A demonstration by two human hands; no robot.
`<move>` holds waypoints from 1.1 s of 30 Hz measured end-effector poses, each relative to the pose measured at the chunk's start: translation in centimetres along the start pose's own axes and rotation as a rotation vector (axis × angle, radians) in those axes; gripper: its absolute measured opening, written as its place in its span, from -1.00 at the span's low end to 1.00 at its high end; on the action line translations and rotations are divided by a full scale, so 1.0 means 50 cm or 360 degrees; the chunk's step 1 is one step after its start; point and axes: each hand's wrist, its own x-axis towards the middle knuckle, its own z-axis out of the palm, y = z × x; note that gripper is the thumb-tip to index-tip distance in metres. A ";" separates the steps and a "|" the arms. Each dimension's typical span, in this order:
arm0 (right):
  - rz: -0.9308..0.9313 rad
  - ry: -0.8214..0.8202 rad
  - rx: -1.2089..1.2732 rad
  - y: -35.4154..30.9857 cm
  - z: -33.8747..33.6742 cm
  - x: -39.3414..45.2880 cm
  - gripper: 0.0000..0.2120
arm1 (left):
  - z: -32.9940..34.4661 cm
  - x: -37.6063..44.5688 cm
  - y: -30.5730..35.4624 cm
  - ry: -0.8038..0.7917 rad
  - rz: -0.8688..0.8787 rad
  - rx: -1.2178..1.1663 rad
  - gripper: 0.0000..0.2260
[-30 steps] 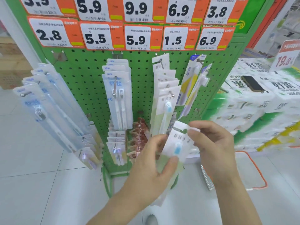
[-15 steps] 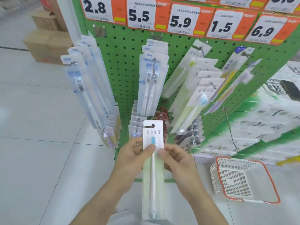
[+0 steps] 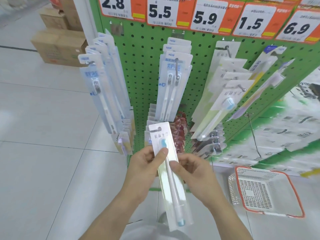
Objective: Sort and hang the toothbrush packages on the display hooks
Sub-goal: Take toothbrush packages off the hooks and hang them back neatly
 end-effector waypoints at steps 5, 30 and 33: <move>0.0063 0.0093 0.0065 0.000 -0.009 -0.004 -0.84 | -0.007 0.004 -0.007 -0.0114 -0.0002 0.0190 -0.73; 0.0559 -0.0429 -0.0045 0.007 -0.069 -0.038 -0.77 | -0.006 0.011 -0.033 0.0119 0.0117 0.0093 -0.90; 0.0575 -0.0458 -0.0082 0.009 -0.071 -0.040 -0.76 | -0.005 0.010 -0.037 0.0117 0.0117 0.0108 -0.91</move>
